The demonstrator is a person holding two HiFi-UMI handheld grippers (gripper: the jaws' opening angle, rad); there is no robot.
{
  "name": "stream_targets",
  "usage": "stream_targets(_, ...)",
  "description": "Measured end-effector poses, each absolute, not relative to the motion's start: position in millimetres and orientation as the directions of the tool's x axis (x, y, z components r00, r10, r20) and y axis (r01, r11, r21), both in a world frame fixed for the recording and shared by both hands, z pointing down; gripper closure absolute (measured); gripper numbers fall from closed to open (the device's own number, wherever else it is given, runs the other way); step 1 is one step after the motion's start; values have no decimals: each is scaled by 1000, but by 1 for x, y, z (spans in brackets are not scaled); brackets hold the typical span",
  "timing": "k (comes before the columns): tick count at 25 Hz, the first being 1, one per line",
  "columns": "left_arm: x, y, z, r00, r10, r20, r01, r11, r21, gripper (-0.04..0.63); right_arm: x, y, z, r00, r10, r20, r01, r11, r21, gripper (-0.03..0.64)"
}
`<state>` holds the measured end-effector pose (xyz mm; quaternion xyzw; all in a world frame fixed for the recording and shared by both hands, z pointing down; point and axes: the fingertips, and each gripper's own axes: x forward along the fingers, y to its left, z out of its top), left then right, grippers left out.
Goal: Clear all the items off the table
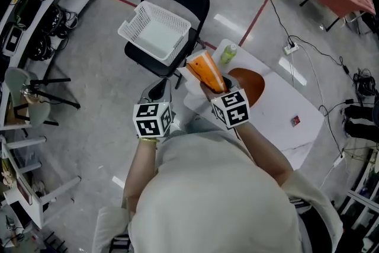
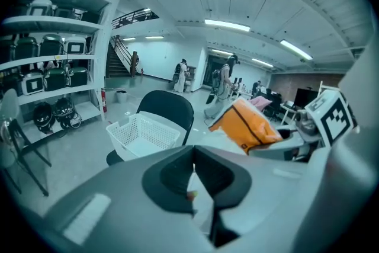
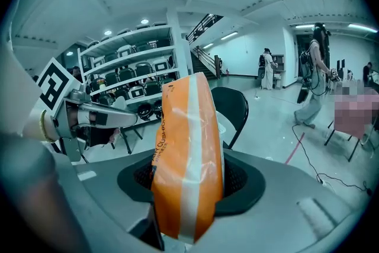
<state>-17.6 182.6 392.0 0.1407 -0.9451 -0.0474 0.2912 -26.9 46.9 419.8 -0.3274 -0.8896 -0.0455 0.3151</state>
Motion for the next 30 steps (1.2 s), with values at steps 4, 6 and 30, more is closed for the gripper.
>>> stream_targets(4,-19,196,395,-797,-270,539,-205,962,180,586,-31,52,419,-584,556,592,620,776,-117,396)
stream_targets(6,-19,203,397,-797,-263,543,-191,964,186,586,-31,56,417,-582,556,594,622,774,-116,396)
stream_targets(30,-128,251,401,-782,-316,537,-241,948,208,586,-110,93,423,-612,484,626,549,829,-105,396)
